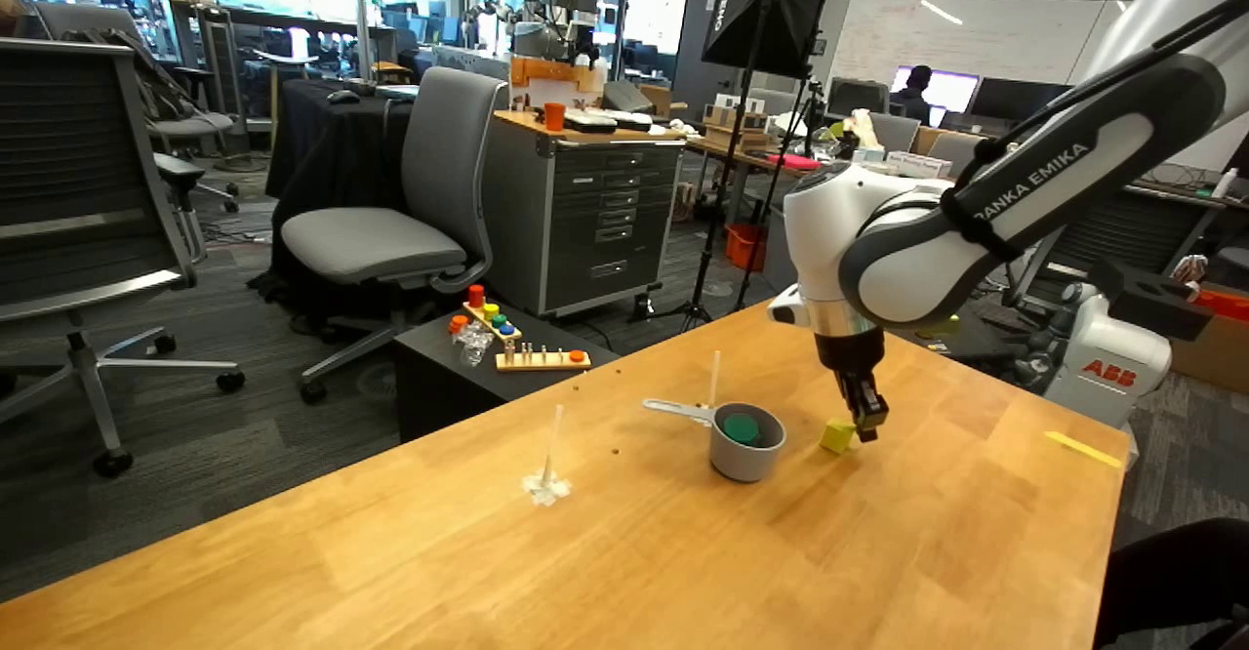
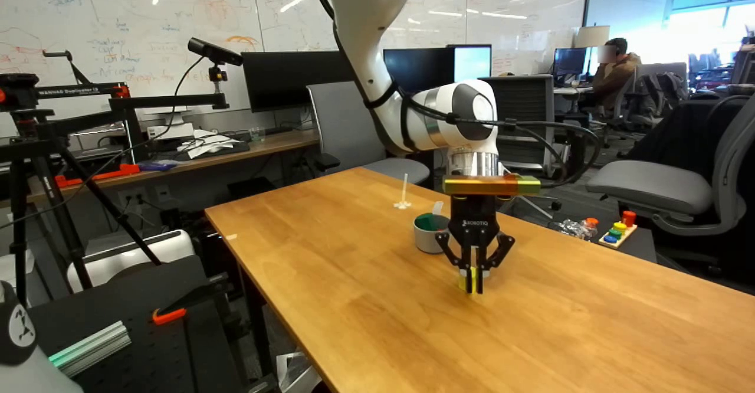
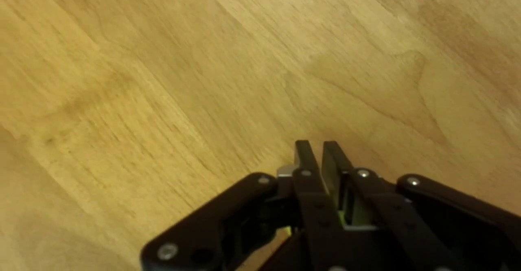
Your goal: Put the cubes in the mug cup
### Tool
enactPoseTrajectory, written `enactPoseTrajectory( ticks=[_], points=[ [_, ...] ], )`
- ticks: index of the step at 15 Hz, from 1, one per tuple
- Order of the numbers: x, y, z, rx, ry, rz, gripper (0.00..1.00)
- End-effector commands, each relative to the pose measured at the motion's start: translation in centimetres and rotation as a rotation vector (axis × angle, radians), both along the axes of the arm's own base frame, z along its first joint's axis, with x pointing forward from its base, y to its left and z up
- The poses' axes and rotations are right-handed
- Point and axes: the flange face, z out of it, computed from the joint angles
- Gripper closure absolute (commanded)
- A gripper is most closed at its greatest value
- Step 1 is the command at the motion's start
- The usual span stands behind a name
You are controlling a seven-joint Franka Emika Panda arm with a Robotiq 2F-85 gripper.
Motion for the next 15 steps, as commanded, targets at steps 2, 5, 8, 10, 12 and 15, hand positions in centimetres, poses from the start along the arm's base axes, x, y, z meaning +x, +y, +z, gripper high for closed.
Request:
enactPoseTrajectory(
  ticks=[2,5,8,10,12,15],
  points=[
    [0.9,0.6,1.3,-0.021,-0.009,-0.001,0.45],
    [1.6,1.6,1.6,-0.011,0.006,0.045,0.22],
    [2.2,2.8,1.9,-0.015,-0.019,0.003,0.01],
    [2.8,3.5,2.4,-0.009,-0.097,-0.136,0.0],
    [3.2,4.1,2.5,0.004,-0.132,-0.235,0.0],
    [3.6,3.7,2.5,0.002,-0.197,-0.383,0.0]
  ],
)
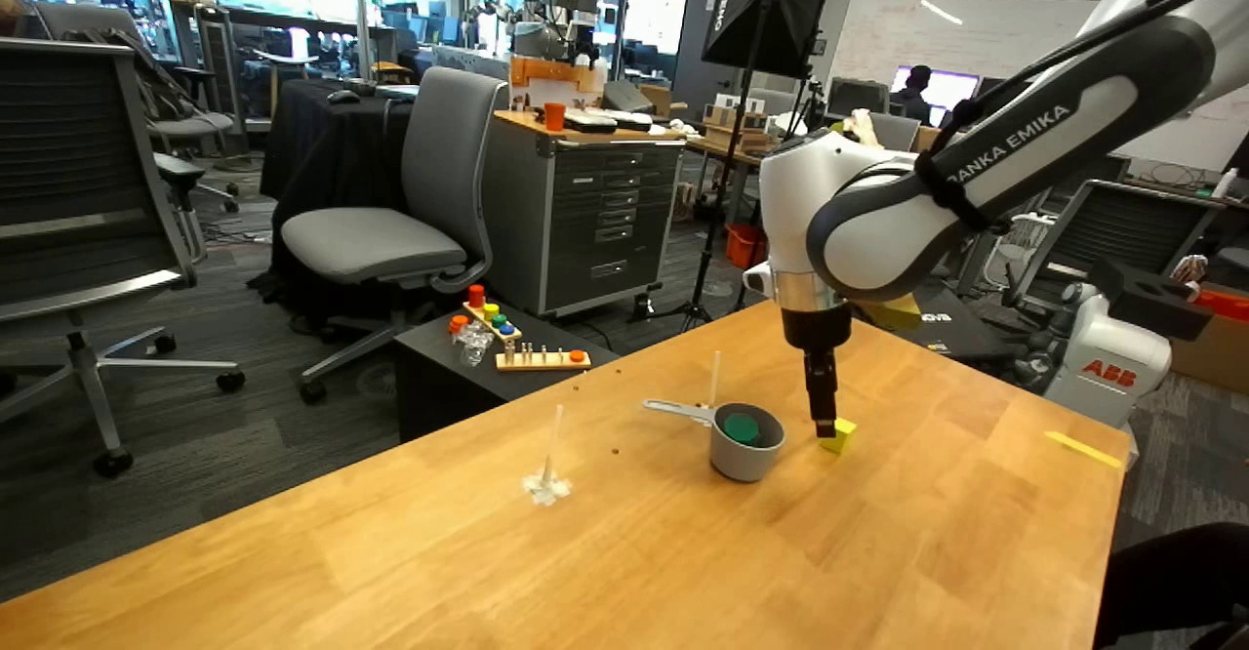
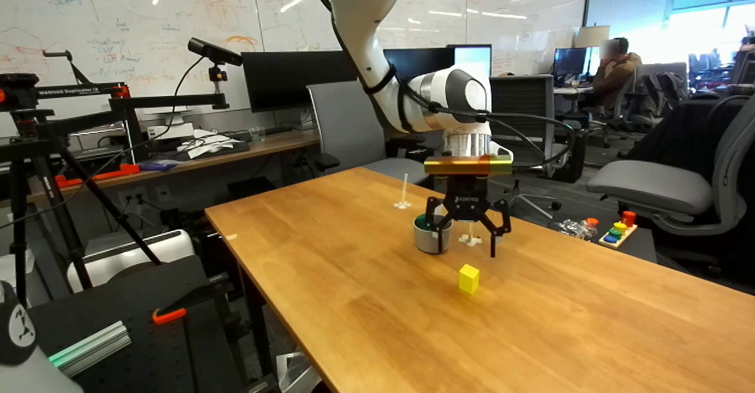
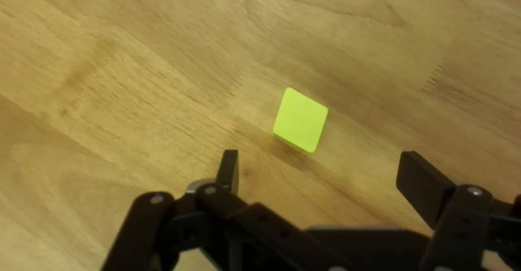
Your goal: Put the cubes in the mug cup
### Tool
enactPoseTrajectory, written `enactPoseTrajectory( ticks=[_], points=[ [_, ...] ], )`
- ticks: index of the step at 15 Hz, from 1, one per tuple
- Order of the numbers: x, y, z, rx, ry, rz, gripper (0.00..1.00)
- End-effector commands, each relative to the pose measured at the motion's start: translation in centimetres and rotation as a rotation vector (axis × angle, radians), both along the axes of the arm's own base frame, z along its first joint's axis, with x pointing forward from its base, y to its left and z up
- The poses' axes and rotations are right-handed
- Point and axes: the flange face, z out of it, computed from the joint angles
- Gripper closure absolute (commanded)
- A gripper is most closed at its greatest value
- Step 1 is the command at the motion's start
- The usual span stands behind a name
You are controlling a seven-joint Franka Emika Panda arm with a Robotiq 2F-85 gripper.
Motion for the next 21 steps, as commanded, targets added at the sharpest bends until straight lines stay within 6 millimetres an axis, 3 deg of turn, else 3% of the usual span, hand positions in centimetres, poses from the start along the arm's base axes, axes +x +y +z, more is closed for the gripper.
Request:
enactPoseTrajectory(
  ticks=[1,8,14,15,16,21],
  points=[
    [0.9,-0.5,-0.1,0.001,-0.07,-0.185,0.01],
    [0.0,-3.9,-1.7,-0.088,-0.143,-0.532,0.0],
    [-0.2,-4.6,-2.6,-0.124,-0.164,-0.695,0.0],
    [-0.2,-4.7,-2.7,-0.127,-0.168,-0.704,0.25],
    [-0.2,-4.7,-2.8,-0.13,-0.17,-0.709,0.26],
    [-0.3,-5.6,-2.8,-0.134,-0.165,-0.761,0.66]
  ],
)
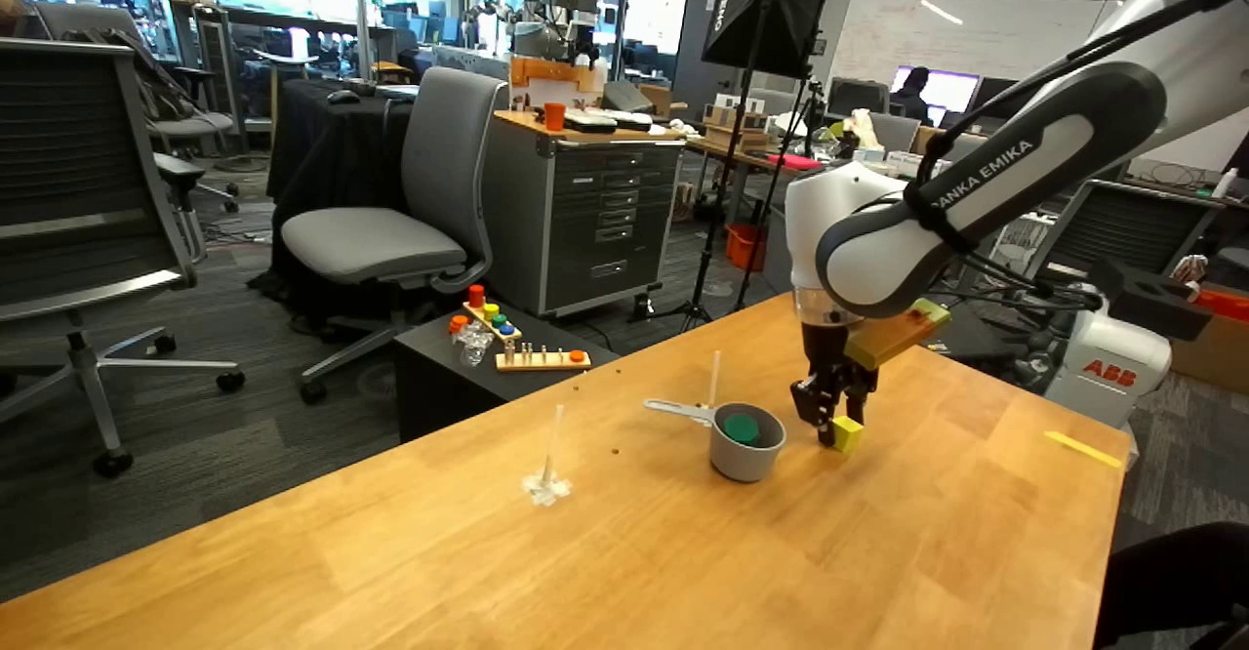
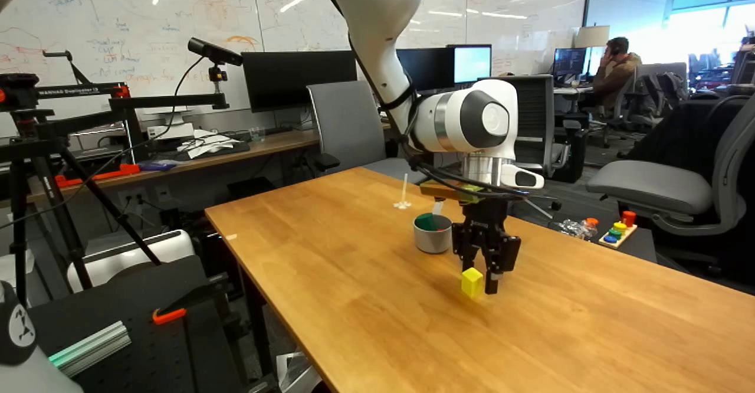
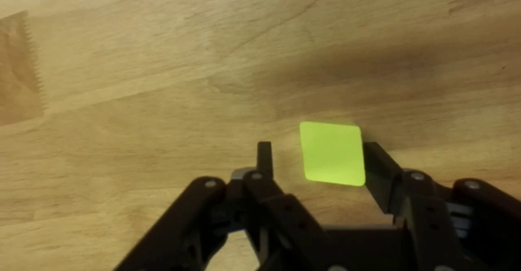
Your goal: Put the cubes in the mug cup
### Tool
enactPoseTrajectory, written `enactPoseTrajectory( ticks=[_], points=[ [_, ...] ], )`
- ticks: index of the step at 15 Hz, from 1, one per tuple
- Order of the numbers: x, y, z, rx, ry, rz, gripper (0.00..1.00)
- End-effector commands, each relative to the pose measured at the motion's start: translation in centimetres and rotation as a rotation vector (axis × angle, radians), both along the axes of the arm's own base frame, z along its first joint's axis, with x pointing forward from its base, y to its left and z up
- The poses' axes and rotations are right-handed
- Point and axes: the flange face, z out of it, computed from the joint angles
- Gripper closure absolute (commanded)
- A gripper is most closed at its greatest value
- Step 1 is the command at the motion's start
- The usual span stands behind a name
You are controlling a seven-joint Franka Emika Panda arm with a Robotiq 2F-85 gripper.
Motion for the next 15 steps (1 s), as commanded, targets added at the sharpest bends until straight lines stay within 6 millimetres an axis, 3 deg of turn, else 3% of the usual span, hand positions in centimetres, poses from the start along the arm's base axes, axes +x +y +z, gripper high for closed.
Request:
enactPoseTrajectory(
  ticks=[1,4,9,12,15],
  points=[
    [0.3,-0.8,0.3,0.001,-0.014,-0.061,0.73],
    [0.2,-1.4,0.4,0.007,-0.012,-0.091,0.93],
    [0.6,-1.3,1.3,0.02,-0.02,-0.109,0.92],
    [1.7,1.8,3.7,0.041,-0.06,-0.073,0.92],
    [3.1,6.4,6.7,0.062,-0.116,-0.009,0.92]
  ],
)
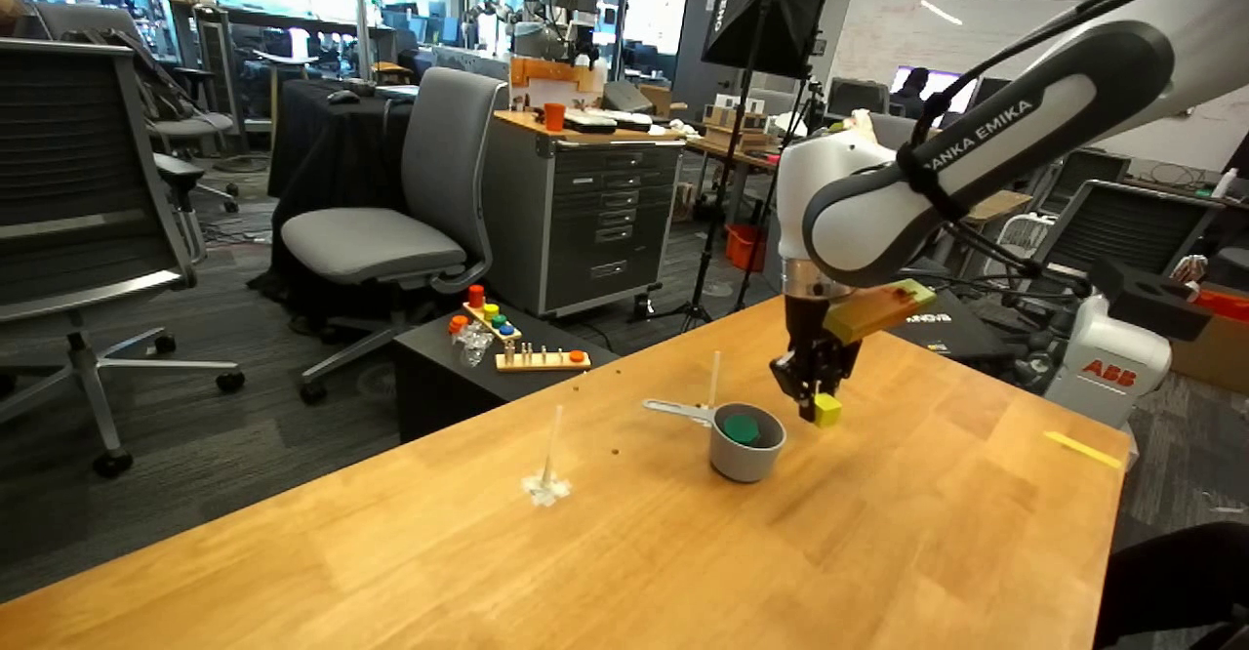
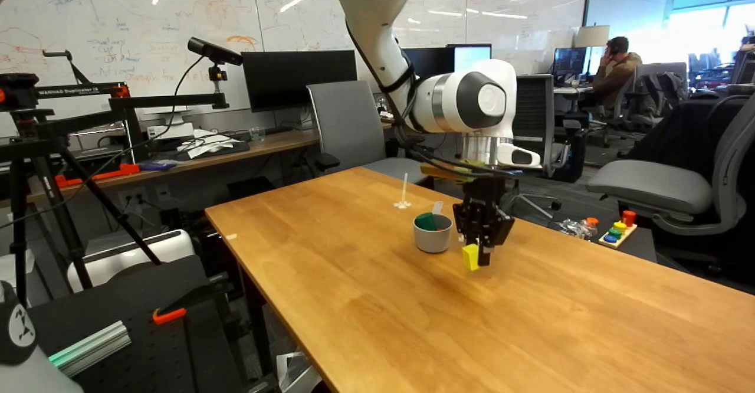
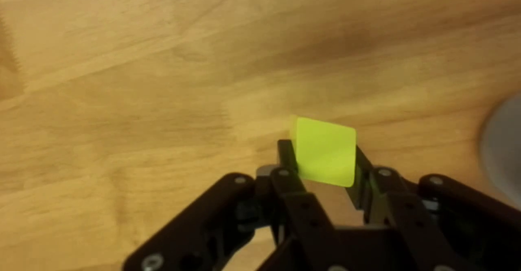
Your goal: Put the cubes in the mug cup
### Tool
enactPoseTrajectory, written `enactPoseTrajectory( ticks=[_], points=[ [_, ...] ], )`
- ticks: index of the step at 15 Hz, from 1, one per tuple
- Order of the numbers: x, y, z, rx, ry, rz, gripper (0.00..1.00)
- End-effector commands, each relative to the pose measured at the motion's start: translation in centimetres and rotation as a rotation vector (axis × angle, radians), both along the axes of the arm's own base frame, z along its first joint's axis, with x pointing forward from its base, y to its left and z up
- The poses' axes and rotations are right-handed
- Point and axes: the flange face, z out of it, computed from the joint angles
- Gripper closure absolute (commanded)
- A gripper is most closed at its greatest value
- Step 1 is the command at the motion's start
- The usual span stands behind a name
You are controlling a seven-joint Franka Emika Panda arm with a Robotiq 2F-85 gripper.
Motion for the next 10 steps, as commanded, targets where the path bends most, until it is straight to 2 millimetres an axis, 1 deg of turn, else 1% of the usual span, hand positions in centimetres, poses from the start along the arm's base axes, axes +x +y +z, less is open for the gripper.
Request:
enactPoseTrajectory(
  ticks=[1,4,5,7,10],
  points=[
    [1.6,5.7,4.4,0.028,-0.066,0.051,0.92],
    [2.4,10.0,6.6,0.046,-0.111,0.108,0.92],
    [2.6,11.0,7.2,0.05,-0.12,0.122,0.92],
    [2.9,12.5,7.8,0.053,-0.137,0.143,0.92],
    [3.0,13.3,7.7,0.056,-0.14,0.154,0.92]
  ],
)
